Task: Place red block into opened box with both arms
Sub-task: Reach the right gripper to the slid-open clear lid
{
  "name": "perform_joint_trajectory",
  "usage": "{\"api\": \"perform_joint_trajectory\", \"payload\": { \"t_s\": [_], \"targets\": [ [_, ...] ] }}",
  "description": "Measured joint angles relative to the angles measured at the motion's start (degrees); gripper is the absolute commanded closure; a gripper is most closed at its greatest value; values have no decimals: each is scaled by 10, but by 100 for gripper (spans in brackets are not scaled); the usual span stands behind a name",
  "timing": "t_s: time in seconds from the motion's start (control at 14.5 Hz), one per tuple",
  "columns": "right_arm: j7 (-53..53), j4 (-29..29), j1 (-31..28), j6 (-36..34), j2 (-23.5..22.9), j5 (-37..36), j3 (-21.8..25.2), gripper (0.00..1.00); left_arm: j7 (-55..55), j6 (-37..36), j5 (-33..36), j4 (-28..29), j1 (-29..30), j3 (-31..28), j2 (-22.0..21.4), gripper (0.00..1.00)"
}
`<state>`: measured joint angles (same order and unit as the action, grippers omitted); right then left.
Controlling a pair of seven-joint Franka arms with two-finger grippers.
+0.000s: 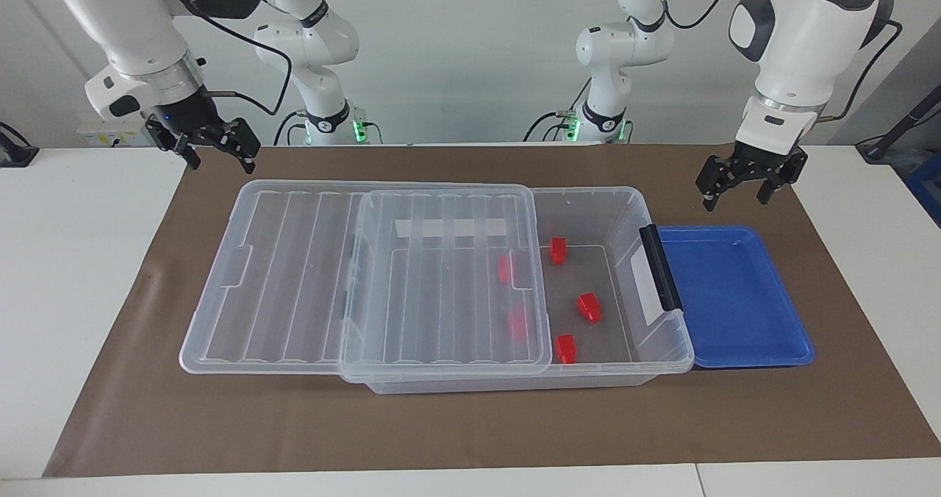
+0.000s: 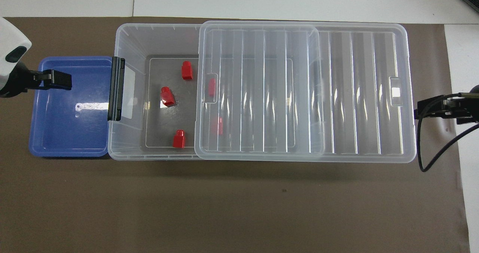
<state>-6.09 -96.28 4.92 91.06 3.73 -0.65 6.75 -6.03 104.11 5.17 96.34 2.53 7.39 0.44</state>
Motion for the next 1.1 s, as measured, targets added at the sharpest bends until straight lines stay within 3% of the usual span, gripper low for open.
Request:
{"api": "perform_joint_trajectory", "payload": {
  "t_s": [0.07, 0.14, 0.28, 0.34, 0.62, 0.83, 1.1],
  "targets": [
    [0, 0, 0, 0, 0, 0, 0, 0, 0, -3, 0, 0, 1, -1, 0, 0],
    [6, 0, 0, 2, 0, 0, 0, 18, 0, -6, 0, 0, 1, -2, 0, 0],
    [33, -3, -1, 19, 0, 0, 1, 95, 0, -9, 0, 0, 2, -3, 0, 0],
    [42, -6, -3, 29, 0, 0, 3, 100, 1, -10, 0, 0, 2, -3, 0, 0],
    [150, -20, -46, 91, -13, -1, 7, 100, 4, -11, 0, 0, 2, -6, -2, 0],
    [231, -28, -77, 170, -61, -1, 9, 100, 22, -11, 0, 0, 1, -27, -2, 0],
    [256, -29, -83, 261, -134, -1, 9, 100, 34, -11, 0, 0, 0, -36, -2, 0]
  ]
}}
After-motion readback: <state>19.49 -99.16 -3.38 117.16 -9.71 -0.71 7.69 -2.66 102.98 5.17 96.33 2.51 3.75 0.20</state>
